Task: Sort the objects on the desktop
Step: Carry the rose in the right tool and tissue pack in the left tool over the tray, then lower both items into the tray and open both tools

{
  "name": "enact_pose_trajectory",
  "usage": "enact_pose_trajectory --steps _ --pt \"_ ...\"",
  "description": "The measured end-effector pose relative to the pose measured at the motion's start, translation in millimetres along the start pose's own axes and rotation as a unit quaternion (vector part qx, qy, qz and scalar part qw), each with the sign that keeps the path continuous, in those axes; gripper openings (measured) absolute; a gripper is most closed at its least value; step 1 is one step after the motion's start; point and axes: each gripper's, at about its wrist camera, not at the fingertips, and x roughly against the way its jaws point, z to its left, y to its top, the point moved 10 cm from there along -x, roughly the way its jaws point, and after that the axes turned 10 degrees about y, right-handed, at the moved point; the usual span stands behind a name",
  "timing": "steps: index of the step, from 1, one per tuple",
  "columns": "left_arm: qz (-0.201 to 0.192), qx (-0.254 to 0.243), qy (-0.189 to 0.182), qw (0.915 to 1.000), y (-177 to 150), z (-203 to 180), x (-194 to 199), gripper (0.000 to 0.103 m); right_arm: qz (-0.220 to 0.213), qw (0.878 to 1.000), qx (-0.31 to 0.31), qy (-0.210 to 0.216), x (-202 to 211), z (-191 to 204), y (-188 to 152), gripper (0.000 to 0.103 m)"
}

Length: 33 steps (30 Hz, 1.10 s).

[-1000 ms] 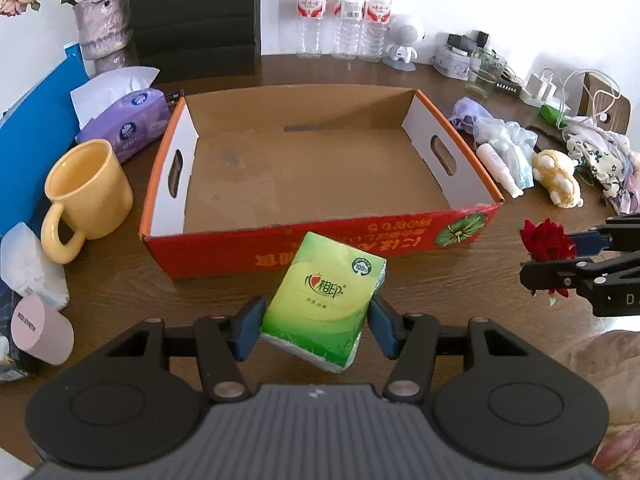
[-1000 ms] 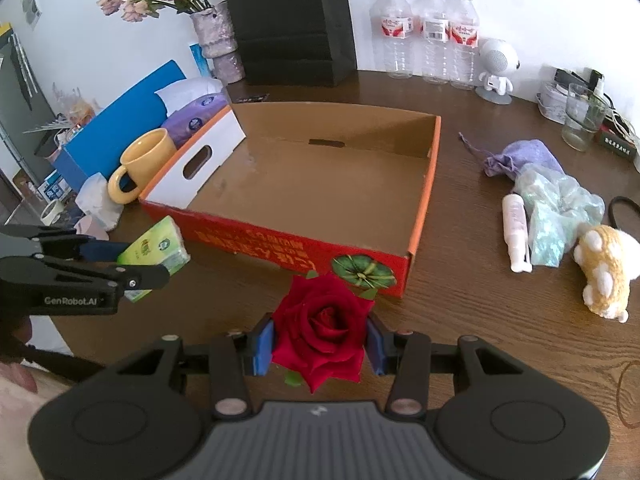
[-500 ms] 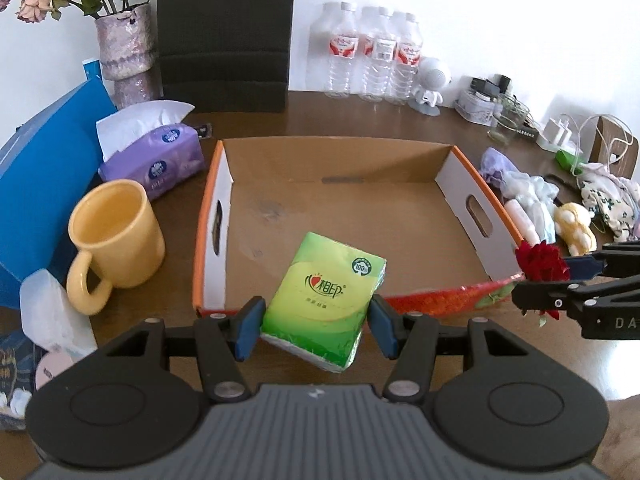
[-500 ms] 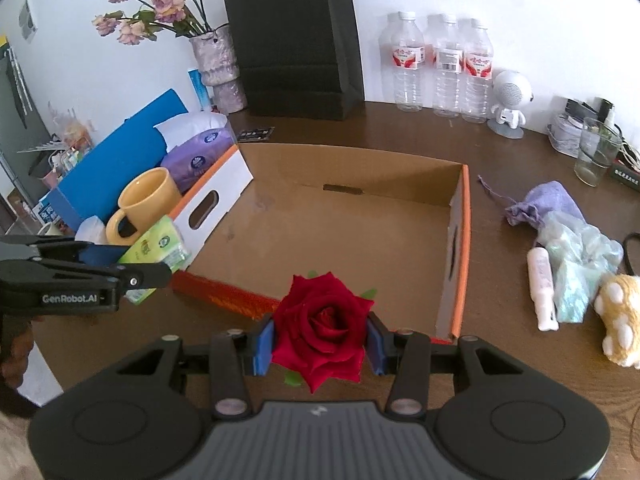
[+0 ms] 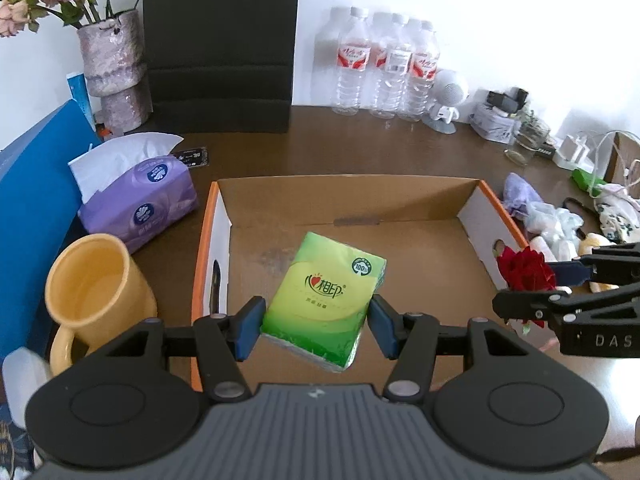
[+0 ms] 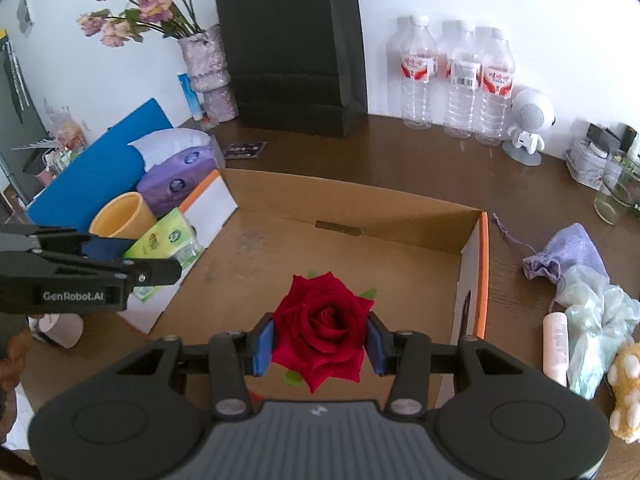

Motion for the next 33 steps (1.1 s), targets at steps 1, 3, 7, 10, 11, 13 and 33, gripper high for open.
enact_pose_trajectory --steps 1,3,7,10,11,13,33 --pt "0.005 0.001 0.001 1.0 2.4 0.1 -6.1 0.057 0.004 1.0 -0.003 0.0 -6.2 -3.8 2.3 0.045" --pt "0.013 0.002 0.004 0.9999 7.5 0.2 -18.7 0.057 0.012 1.0 -0.009 0.0 -18.7 -11.5 6.8 0.045" --pt "0.027 -0.001 0.011 0.9996 18.0 0.2 -45.4 0.057 0.029 0.999 -0.021 0.001 -43.6 -26.5 15.8 0.045" --pt "0.041 0.003 0.018 0.999 24.7 2.3 -67.0 0.057 0.041 0.999 -0.013 0.01 -65.3 -29.2 26.4 0.045" --pt "0.045 0.006 0.02 0.9988 26.5 3.4 -73.5 0.057 0.045 0.999 -0.009 0.014 -73.2 -27.6 30.9 0.045" --pt "0.053 0.008 0.025 0.9982 29.4 5.9 -86.5 0.057 0.05 0.998 -0.001 0.022 -89.3 -24.1 39.9 0.045" --pt "0.057 -0.023 0.089 0.9941 47.6 20.8 -138.9 0.062 0.083 0.996 0.004 0.033 -176.2 -34.2 68.3 0.049"
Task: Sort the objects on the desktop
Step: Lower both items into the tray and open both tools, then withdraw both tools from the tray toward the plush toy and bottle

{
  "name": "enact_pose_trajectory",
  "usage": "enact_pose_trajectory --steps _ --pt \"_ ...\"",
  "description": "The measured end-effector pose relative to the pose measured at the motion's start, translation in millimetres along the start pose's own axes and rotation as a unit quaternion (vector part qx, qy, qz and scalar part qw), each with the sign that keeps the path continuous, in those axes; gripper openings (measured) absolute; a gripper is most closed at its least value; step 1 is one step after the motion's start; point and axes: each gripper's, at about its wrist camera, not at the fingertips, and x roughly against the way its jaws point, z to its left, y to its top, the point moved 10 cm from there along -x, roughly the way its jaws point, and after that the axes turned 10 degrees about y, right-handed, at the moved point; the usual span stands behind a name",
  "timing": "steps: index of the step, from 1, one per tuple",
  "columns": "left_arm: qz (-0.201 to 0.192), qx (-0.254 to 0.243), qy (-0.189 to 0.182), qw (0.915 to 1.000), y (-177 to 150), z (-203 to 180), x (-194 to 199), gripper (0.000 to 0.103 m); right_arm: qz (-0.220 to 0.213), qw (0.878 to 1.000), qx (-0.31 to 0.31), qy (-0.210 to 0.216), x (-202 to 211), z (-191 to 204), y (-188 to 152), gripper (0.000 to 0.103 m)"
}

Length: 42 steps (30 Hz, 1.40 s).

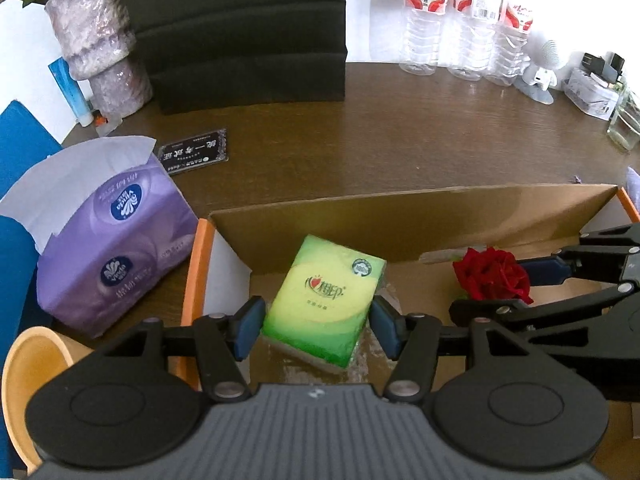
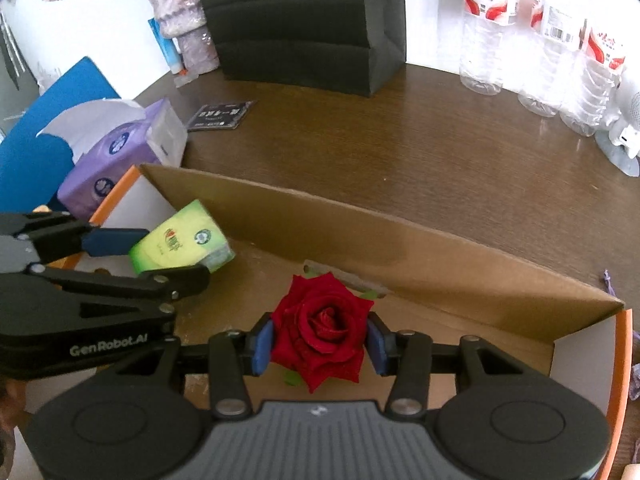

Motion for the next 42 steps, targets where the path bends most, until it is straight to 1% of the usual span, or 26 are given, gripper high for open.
enact_pose_trajectory --steps 1,2,5,7,8,9,11,14,16,17,19,20,21,26,29,30,31,35,42 --pt "-0.002 -0.001 0.004 1.0 0.9 0.6 -0.2 0.063 -0.002 1.0 -0.002 0.002 -0.1 -1.3 0.6 0.05" --pt "-0.003 0.0 0.008 1.0 1.7 1.2 0.1 0.066 -0.007 1.0 -0.003 0.005 0.3 -1.8 1.6 0.05" --pt "-0.009 0.003 0.012 0.9999 4.2 3.7 3.9 0.067 -0.017 1.0 -0.01 0.014 3.1 -2.7 4.2 0.055" --pt "-0.012 0.005 0.012 0.9998 5.6 5.0 7.7 0.068 -0.022 1.0 -0.014 0.016 6.2 -3.7 5.4 0.06" --pt "-0.014 0.006 0.014 0.9998 6.1 5.7 9.7 0.07 -0.024 1.0 -0.014 0.013 8.3 -4.2 5.5 0.062" --pt "-0.017 0.006 0.015 0.9997 6.6 6.5 11.8 0.075 -0.025 1.0 -0.014 0.01 10.5 -4.7 5.5 0.064" --pt "-0.021 0.012 0.012 0.9996 6.8 8.3 15.9 0.079 -0.028 0.999 -0.016 0.009 16.6 -4.7 4.7 0.066" --pt "-0.024 0.019 0.007 0.9995 5.5 10.7 24.5 0.081 -0.032 0.999 -0.018 0.003 26.7 -3.7 2.3 0.072" --pt "-0.029 0.019 0.008 0.9994 4.8 12.2 31.8 0.082 -0.036 0.999 -0.023 0.002 34.0 -2.1 -0.6 0.078" --pt "-0.031 0.02 0.007 0.9993 4.2 13.2 36.0 0.084 -0.039 0.999 -0.025 0.002 37.9 -0.9 -2.2 0.08" --pt "-0.036 0.023 0.008 0.999 2.8 15.6 45.2 0.089 -0.043 0.999 -0.029 0.002 45.8 1.4 -5.3 0.084" --pt "-0.041 0.023 0.013 0.9988 2.2 17.6 50.8 0.094 -0.046 0.999 -0.028 0.0 50.8 3.3 -7.1 0.086" --pt "-0.047 0.024 0.014 0.9985 1.5 19.3 56.7 0.096 -0.049 0.998 -0.027 -0.002 55.8 5.1 -8.8 0.088" --pt "-0.062 0.029 0.013 0.9976 -4.5 24.1 81.2 0.099 -0.06 0.998 -0.021 -0.007 81.4 17.7 -21.4 0.089" --pt "-0.066 0.028 0.009 0.9974 -11.3 23.4 94.9 0.103 -0.065 0.998 -0.02 -0.011 95.9 24.6 -30.7 0.091" --pt "-0.067 0.029 0.008 0.9973 -14.0 23.2 99.4 0.103 -0.066 0.998 -0.02 -0.012 100.9 26.8 -34.4 0.095" --pt "-0.068 0.029 0.006 0.9972 -16.9 23.0 103.9 0.103 -0.068 0.997 -0.022 -0.015 105.7 27.7 -39.6 0.102" --pt "-0.069 0.036 -0.001 0.997 -30.2 23.7 122.6 0.103 -0.073 0.997 -0.027 -0.027 124.9 31.0 -60.6 0.103" --pt "-0.071 0.044 -0.033 0.9959 -55.9 20.4 154.5 0.103 -0.083 0.995 -0.036 -0.047 158.7 36.8 -97.4 0.103"
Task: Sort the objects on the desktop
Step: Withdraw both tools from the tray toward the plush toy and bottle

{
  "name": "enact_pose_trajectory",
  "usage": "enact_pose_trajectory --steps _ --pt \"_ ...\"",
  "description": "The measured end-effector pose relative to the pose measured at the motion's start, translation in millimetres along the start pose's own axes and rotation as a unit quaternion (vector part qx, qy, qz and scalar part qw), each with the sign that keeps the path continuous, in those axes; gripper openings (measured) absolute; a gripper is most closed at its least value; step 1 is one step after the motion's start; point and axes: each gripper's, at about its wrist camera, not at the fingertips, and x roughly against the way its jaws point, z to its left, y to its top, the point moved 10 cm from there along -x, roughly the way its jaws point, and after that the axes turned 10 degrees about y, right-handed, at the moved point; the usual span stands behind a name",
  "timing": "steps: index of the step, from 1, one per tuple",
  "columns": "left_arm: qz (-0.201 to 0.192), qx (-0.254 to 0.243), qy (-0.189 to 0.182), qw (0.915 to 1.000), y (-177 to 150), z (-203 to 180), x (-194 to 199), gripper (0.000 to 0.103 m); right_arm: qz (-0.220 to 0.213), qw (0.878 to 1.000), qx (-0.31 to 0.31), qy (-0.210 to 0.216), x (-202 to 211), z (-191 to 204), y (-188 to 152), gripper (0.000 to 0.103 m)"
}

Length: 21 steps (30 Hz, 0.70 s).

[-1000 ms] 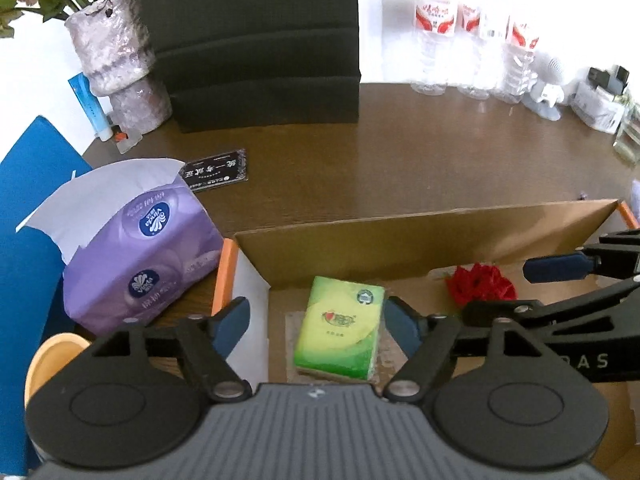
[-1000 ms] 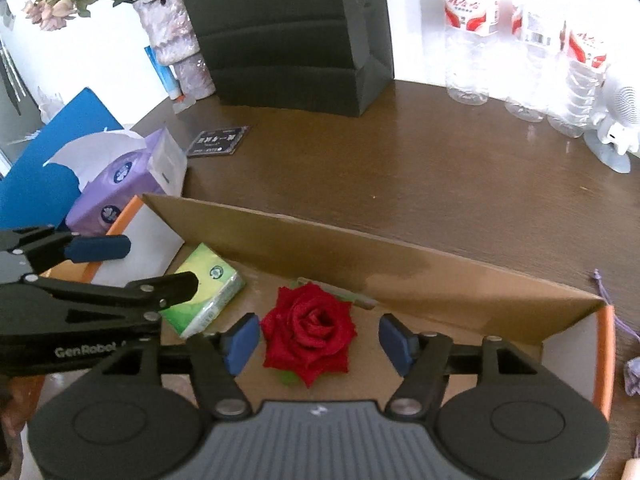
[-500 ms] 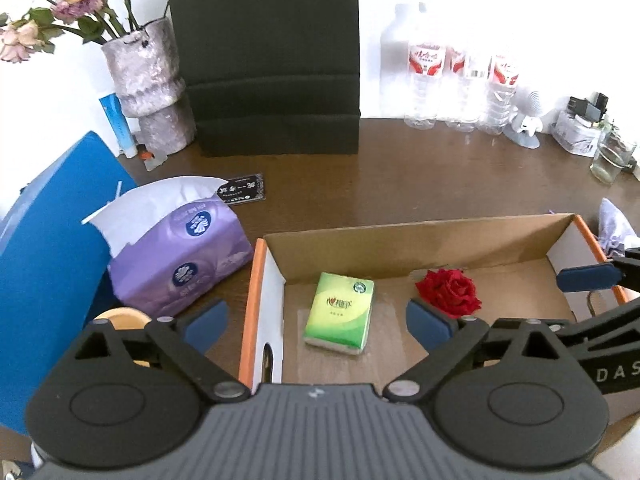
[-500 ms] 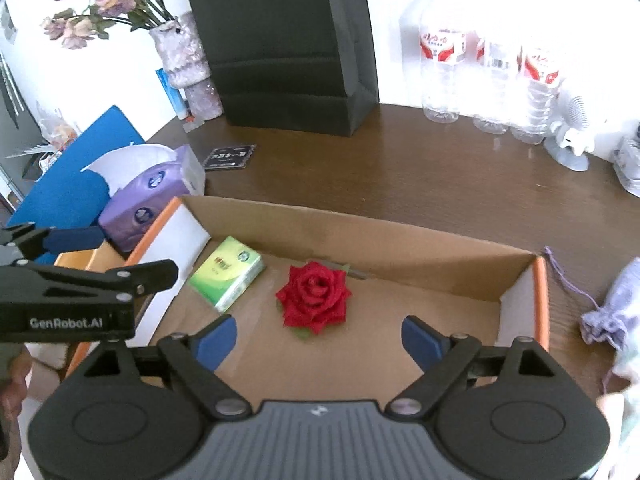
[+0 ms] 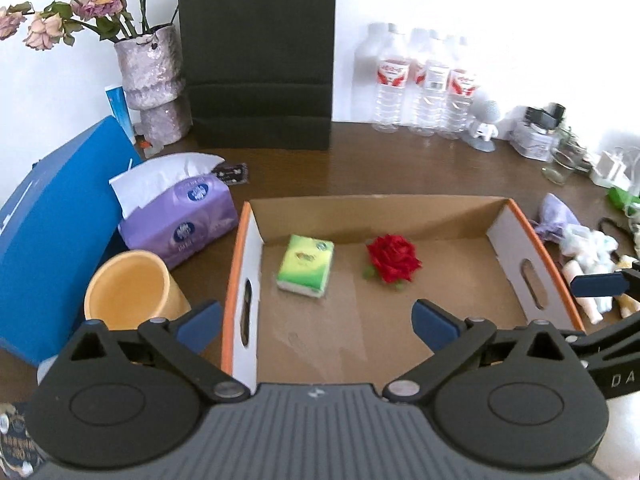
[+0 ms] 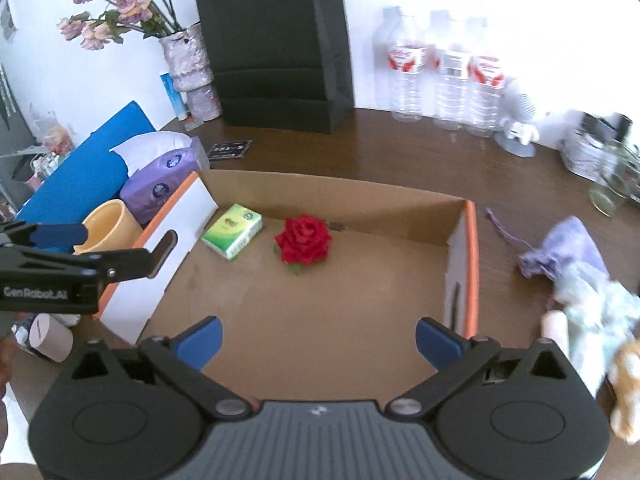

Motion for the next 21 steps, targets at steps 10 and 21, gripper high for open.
enact_pose_trajectory --steps 10,21 --pt "0.016 -0.018 -0.04 0.9989 -30.7 -24.6 27.8 0.103 -0.013 0.999 -0.03 -0.036 52.2 -8.6 -48.2 0.103" --pt "0.0 -0.063 -0.087 0.9942 -38.3 -68.5 57.2 0.103 -0.04 0.994 -0.074 -0.076 98.3 -29.7 -84.1 0.103"
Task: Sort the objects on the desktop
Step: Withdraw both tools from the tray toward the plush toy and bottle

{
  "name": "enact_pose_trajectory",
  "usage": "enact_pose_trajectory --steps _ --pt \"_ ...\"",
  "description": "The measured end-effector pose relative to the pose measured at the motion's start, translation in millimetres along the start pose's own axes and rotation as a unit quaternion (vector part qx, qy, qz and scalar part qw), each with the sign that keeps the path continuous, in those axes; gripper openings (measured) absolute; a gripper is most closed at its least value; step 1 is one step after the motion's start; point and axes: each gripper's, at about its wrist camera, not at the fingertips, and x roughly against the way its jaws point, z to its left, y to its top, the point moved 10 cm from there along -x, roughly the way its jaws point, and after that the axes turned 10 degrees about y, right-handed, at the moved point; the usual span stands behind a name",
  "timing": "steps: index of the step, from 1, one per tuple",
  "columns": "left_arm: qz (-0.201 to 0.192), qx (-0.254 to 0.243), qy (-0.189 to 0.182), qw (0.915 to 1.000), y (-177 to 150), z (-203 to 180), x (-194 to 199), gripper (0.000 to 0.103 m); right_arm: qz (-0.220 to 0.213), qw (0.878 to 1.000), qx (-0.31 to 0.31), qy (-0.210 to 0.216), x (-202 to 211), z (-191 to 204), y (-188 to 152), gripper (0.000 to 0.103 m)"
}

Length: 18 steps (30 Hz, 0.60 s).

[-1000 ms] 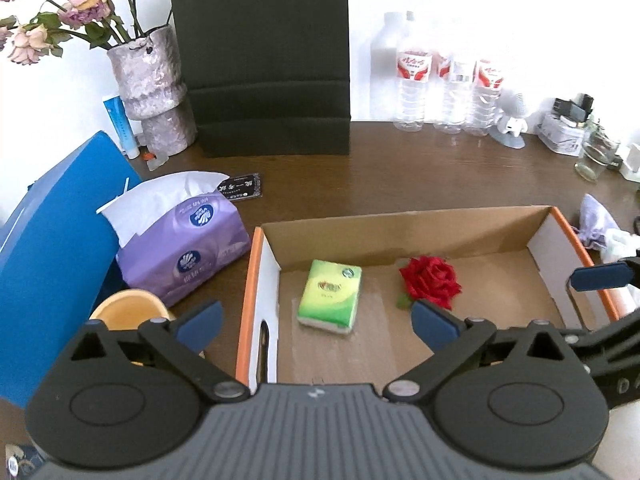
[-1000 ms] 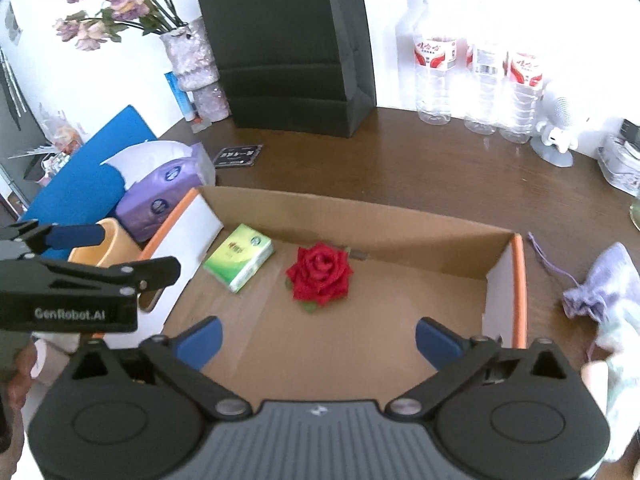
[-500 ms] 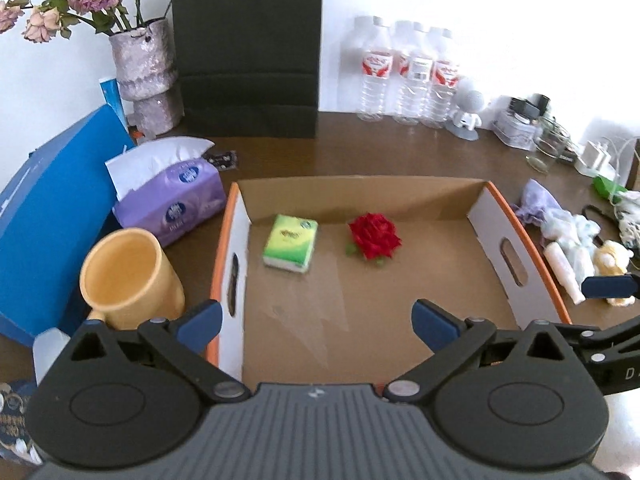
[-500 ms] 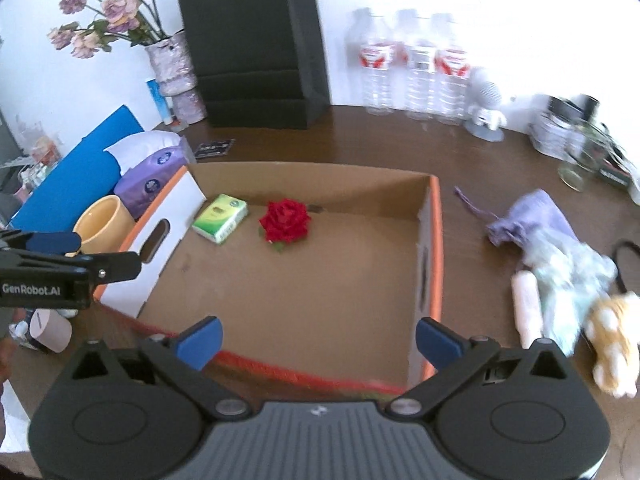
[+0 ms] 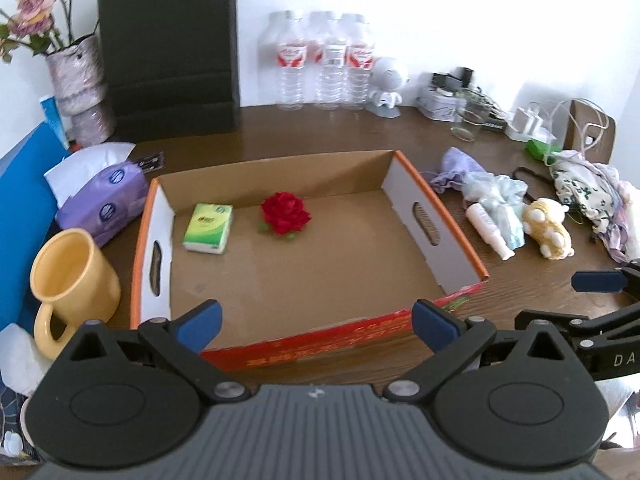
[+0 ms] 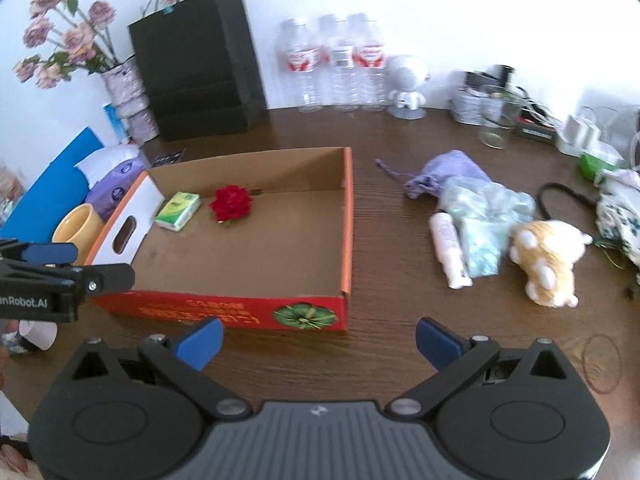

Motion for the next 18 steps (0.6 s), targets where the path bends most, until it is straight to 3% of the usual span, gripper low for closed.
enact_pose_trajectory --steps 18 --pt "0.003 -0.03 -0.032 0.999 6.5 -49.4 -1.9 0.103 -0.021 0.998 -0.048 -0.039 41.2 -56.6 -14.0 0.103"
